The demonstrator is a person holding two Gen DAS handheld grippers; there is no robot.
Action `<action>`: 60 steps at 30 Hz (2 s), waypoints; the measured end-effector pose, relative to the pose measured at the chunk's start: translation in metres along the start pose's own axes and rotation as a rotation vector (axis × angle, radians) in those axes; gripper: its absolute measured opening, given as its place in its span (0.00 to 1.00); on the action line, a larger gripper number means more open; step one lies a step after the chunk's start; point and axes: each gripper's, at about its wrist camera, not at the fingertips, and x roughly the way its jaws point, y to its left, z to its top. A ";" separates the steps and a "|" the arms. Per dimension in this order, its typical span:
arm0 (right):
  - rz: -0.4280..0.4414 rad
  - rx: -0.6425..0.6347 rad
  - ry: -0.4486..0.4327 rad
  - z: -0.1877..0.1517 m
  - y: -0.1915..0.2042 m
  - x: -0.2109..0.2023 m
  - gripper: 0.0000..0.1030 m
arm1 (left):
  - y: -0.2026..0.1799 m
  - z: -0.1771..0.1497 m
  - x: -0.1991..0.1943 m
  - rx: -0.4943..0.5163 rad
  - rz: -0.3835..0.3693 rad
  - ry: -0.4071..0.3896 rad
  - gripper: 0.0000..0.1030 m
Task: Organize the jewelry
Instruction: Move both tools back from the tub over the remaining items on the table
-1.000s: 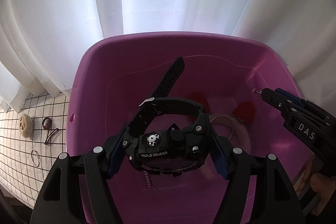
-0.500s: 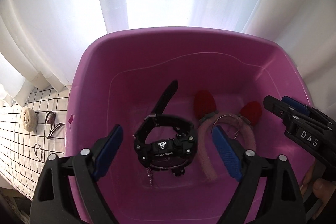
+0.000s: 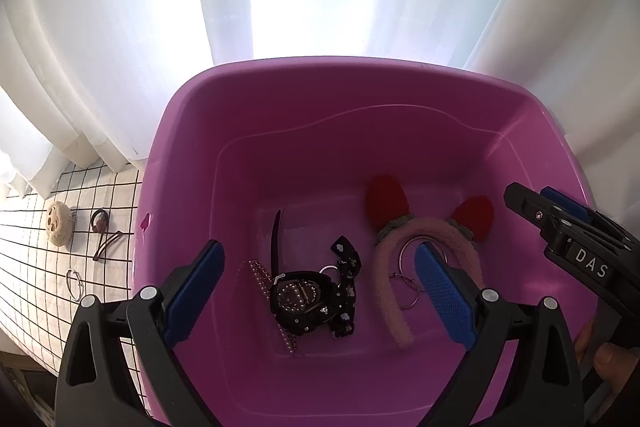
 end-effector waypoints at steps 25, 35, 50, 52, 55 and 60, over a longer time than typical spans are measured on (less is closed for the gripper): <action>-0.001 -0.001 -0.016 -0.006 0.012 0.001 0.68 | 0.008 -0.003 -0.027 0.004 -0.003 -0.060 0.92; 0.022 -0.006 -0.028 -0.009 0.018 -0.012 0.71 | 0.012 -0.007 -0.054 0.009 -0.005 -0.121 0.92; 0.073 -0.032 -0.045 -0.010 0.043 -0.028 0.71 | 0.036 -0.010 -0.091 -0.023 0.024 -0.191 0.92; 0.078 -0.039 -0.052 -0.008 0.047 -0.031 0.71 | 0.039 -0.011 -0.095 -0.028 0.031 -0.201 0.92; 0.095 -0.045 -0.060 -0.007 0.054 -0.035 0.71 | 0.045 -0.012 -0.100 -0.039 0.038 -0.211 0.92; 0.116 -0.085 -0.072 -0.004 0.073 -0.038 0.71 | 0.060 -0.014 -0.108 -0.074 0.048 -0.224 0.93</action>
